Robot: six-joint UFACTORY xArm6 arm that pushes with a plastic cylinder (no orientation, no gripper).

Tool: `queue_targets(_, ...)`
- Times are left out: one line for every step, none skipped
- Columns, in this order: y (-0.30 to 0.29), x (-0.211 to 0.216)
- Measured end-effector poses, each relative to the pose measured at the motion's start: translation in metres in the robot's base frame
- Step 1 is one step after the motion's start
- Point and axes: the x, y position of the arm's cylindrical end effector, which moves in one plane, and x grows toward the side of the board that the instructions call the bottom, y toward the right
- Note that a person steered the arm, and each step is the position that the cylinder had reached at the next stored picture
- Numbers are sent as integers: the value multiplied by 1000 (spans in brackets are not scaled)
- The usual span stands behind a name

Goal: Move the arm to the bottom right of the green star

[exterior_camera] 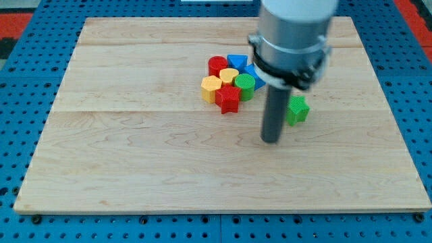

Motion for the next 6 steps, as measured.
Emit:
queue_targets(118,10)
queue_targets(143,-44)
queue_targets(147,-79)
queue_targets(106,-76)
queue_targets(79,-57)
queue_targets(57,-59)
